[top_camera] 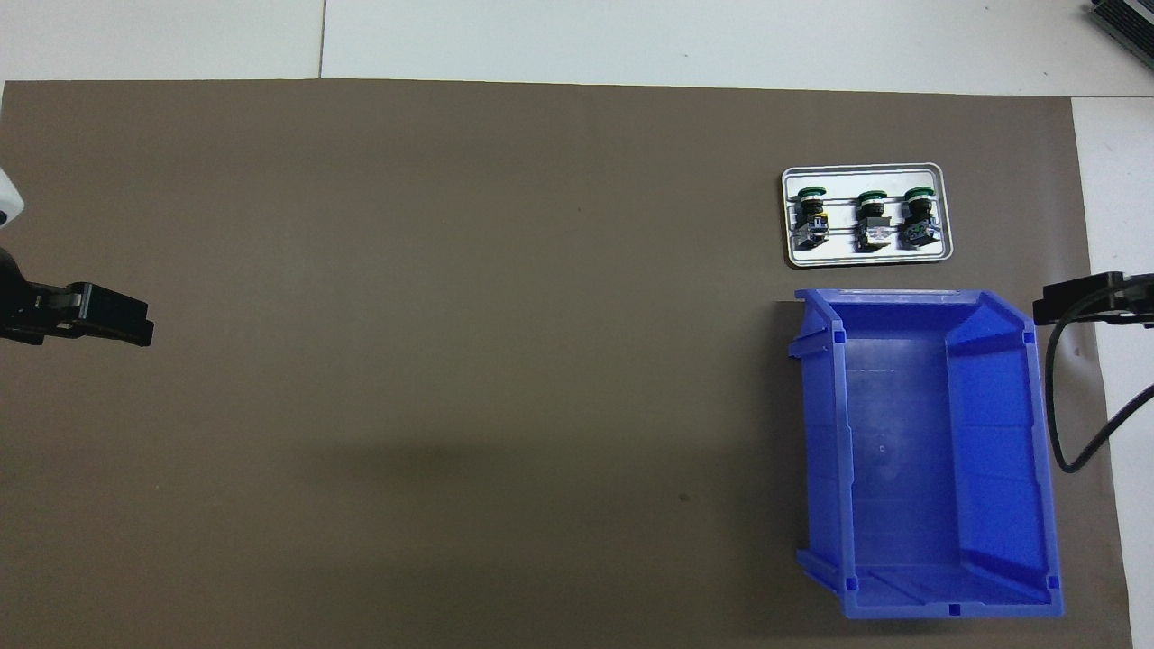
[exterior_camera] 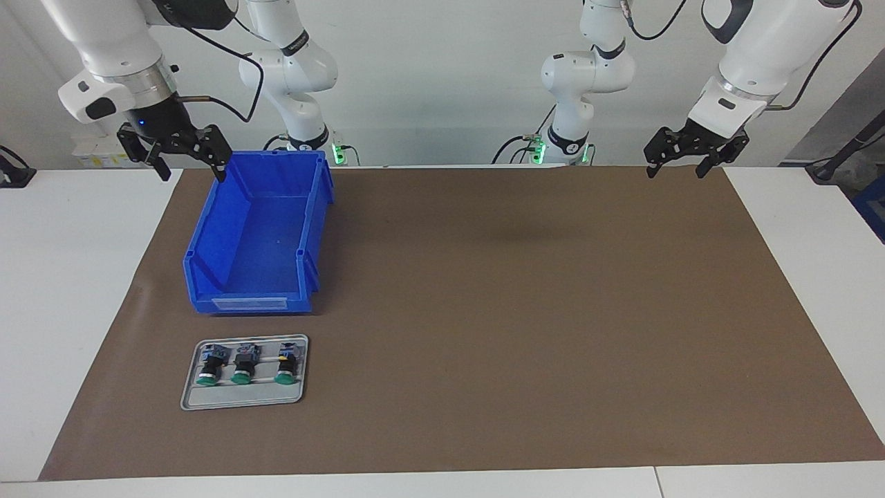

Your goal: Place and press button with both arms

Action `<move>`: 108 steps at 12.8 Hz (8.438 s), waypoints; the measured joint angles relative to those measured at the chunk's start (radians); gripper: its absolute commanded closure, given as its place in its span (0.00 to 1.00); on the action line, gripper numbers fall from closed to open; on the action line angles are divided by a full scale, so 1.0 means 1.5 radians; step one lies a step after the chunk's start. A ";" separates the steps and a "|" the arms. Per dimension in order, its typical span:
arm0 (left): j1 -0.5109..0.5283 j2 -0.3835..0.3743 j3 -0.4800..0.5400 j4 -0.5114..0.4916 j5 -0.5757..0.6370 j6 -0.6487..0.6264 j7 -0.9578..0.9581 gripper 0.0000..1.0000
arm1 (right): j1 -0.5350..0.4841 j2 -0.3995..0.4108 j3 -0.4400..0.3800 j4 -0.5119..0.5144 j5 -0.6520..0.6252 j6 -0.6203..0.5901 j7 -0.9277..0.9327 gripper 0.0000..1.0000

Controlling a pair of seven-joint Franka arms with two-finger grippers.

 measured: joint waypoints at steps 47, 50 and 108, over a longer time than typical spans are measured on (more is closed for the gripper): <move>0.000 0.000 0.000 0.000 0.000 0.000 0.000 0.00 | 0.030 0.381 0.027 0.155 0.016 0.348 0.425 1.00; 0.000 0.000 0.000 0.000 0.000 0.000 0.000 0.00 | 0.092 0.341 0.033 0.157 0.018 0.282 0.759 1.00; -0.340 0.098 -0.019 -0.429 -0.004 0.673 0.594 0.15 | 0.011 0.057 0.032 0.027 -0.025 0.056 0.130 0.00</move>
